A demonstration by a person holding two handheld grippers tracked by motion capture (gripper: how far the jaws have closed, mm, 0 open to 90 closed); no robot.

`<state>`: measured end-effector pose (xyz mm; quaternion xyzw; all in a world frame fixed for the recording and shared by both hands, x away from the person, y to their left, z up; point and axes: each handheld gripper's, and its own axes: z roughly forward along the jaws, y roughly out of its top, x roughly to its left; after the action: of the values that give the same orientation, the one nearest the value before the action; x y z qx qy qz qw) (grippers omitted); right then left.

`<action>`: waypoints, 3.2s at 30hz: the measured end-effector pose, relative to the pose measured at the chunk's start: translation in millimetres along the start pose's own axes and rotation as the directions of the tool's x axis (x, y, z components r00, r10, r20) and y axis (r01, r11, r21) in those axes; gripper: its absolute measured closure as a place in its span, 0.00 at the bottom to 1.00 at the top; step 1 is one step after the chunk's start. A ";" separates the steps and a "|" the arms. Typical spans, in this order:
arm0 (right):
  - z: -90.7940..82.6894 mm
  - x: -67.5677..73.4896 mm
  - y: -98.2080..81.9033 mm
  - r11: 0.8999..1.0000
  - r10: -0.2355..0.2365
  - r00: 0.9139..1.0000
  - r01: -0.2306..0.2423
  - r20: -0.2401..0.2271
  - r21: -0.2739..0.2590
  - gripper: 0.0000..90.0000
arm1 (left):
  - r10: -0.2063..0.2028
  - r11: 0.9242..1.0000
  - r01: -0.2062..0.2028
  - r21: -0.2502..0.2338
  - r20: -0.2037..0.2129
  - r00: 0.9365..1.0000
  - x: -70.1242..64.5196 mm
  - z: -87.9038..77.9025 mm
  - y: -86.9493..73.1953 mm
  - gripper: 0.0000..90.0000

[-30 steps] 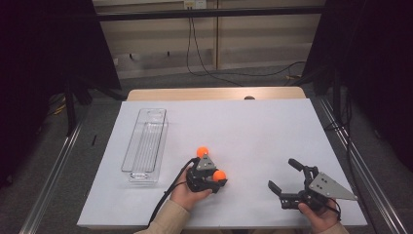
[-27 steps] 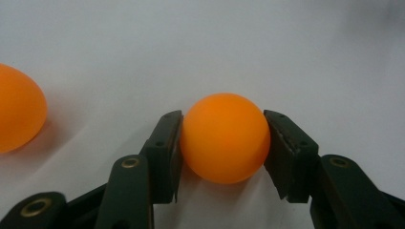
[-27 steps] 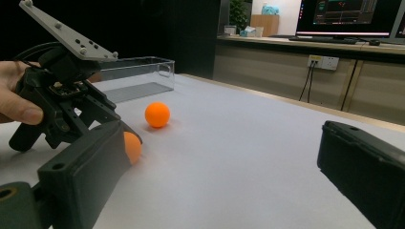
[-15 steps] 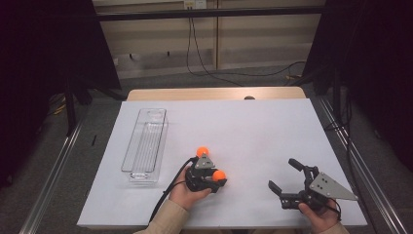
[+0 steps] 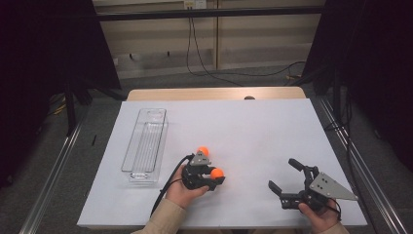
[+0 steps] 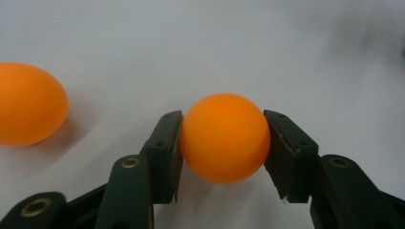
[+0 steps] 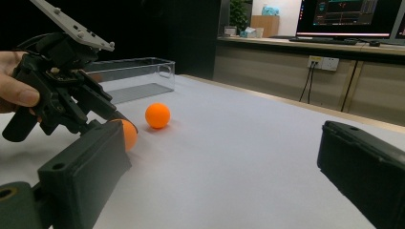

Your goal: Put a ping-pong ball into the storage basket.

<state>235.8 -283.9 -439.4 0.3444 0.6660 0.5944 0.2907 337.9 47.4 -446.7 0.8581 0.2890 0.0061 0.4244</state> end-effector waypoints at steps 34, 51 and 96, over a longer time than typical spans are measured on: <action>-0.3 -0.3 0.2 1.000 -0.001 1.000 0.001 0.001 -0.002 0.03 | -0.061 0.998 0.061 -0.011 -0.004 0.998 12.5 -26.5 10.3 0.56; -0.4 -0.3 0.2 1.000 -0.001 1.000 0.001 -0.001 -0.001 0.03 | -0.079 0.997 0.079 -0.014 -0.014 0.997 18.5 -36.9 12.5 0.56; -0.6 -0.3 0.5 1.000 0.000 1.000 0.000 -0.001 -0.005 0.03 | -0.116 0.993 0.114 -0.039 -0.050 0.992 32.4 -59.8 15.0 0.56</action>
<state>235.6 -284.5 -438.9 0.3436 0.6646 0.5962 0.2913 356.9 99.9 -405.1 0.8319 0.3486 0.0091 0.4316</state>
